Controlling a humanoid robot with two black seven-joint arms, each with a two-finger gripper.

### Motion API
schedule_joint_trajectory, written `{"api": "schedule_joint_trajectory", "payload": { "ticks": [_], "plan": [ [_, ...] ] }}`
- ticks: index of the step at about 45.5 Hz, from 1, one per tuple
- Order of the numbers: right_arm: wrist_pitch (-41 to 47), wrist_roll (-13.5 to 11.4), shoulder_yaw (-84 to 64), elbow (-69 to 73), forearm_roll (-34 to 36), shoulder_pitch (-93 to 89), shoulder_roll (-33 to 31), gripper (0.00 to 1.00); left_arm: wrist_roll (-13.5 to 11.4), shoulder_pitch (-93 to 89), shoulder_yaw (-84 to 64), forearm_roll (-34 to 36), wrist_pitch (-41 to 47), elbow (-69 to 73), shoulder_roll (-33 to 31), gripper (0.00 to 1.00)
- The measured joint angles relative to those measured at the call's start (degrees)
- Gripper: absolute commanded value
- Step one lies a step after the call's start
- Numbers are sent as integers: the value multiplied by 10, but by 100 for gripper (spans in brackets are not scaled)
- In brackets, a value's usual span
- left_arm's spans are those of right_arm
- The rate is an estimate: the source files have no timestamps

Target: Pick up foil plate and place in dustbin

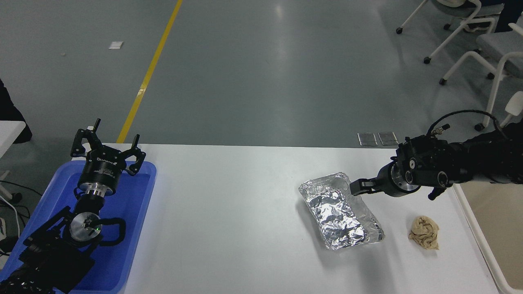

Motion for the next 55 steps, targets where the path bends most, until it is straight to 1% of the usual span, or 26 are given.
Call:
{"api": "schedule_joint_trajectory", "payload": {
  "ticks": [17, 28, 33, 37, 41, 42, 44, 46, 52, 53, 55],
  "plan": [
    [-16, 1, 16, -37, 0, -51, 18, 90, 0, 0, 0, 0, 0, 0, 0, 100],
    [-27, 2, 27, -72, -1, -86, 32, 85, 0, 0, 0, 0, 0, 0, 0, 100],
    [-36, 4, 29, -84, -2, -100, 38, 71, 0, 0, 0, 0, 0, 0, 0, 100],
    [-41, 5, 30, -90, -9, -107, 40, 65, 0, 0, 0, 0, 0, 0, 0, 100],
    [-46, 8, 31, -95, -21, -113, 42, 54, 0, 0, 0, 0, 0, 0, 0, 100],
    [-47, 9, 31, -96, -23, -114, 42, 51, 0, 0, 0, 0, 0, 0, 0, 100],
    [-49, 10, 31, -97, -27, -117, 43, 38, 0, 0, 0, 0, 0, 0, 0, 100],
    [-51, 11, 31, -99, -31, -119, 43, 27, 0, 0, 0, 0, 0, 0, 0, 100],
    [-54, 15, 31, -102, -38, -122, 44, 3, 0, 0, 0, 0, 0, 0, 0, 100],
    [-54, 16, 31, -102, -39, -122, 44, 0, 0, 0, 0, 0, 0, 0, 0, 100],
    [-55, 20, 31, -103, -40, -123, 44, 0, 0, 0, 0, 0, 0, 0, 0, 100]
  ]
}}
